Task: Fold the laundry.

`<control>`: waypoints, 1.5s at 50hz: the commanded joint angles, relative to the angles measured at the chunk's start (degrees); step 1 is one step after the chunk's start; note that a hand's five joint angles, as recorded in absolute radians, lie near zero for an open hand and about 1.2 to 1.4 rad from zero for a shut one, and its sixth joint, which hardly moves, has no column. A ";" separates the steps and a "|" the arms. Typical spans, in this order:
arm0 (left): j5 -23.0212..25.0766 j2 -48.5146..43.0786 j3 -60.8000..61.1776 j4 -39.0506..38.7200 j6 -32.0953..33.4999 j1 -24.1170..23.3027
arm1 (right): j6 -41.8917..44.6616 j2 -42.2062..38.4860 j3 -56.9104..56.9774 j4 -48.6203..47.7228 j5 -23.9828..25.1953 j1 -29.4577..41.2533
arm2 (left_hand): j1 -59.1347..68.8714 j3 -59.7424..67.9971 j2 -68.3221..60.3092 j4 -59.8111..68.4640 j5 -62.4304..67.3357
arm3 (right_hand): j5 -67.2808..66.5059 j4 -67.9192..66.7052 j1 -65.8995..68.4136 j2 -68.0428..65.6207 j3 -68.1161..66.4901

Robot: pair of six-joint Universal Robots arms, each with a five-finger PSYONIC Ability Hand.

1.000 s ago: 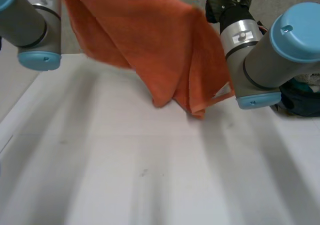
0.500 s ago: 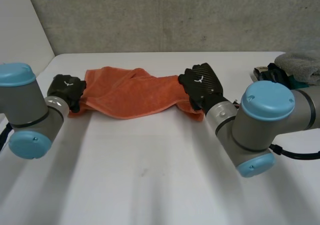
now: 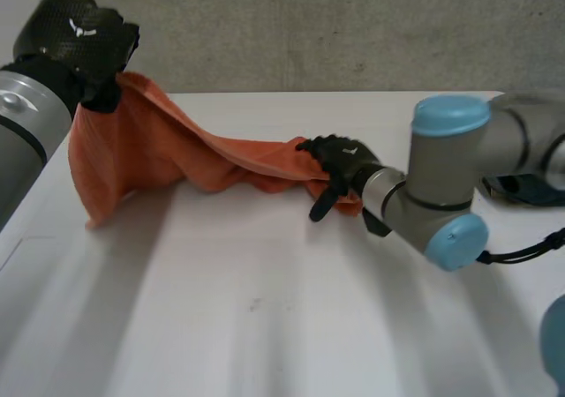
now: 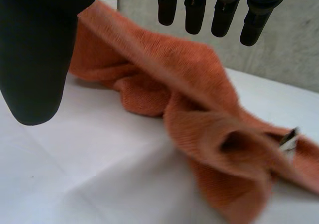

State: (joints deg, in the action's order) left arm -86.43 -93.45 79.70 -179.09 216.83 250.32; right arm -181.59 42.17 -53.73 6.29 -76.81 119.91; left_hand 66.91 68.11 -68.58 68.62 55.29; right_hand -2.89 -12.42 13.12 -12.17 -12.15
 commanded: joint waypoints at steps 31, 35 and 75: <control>12.52 -12.00 0.90 3.66 -2.02 11.07 | 31.91 30.17 -10.43 5.56 -2.82 -13.56 | 13.09 11.89 -11.42 11.38 14.71 | -67.11 -67.58 66.88 -67.83 -67.85; 12.34 -20.27 -6.12 3.83 -2.29 10.72 | 33.93 23.94 -7.27 9.62 -2.29 -12.86 | 13.09 11.89 -11.42 11.38 14.71 | -67.11 -67.58 66.88 -67.83 -67.85; 4.77 -26.87 -10.90 -21.39 -12.84 7.73 | 28.22 20.23 -21.49 -30.73 -7.74 -8.91 | 13.09 11.89 -11.42 11.38 14.71 | -67.11 -67.58 66.88 -67.83 -67.85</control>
State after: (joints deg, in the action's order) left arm -85.53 -121.79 55.10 -200.80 200.66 256.79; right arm -153.31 61.07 -63.69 -32.78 -86.15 111.01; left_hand 66.92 68.18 -68.68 68.67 55.29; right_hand -57.10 -68.53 65.79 -67.68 -68.27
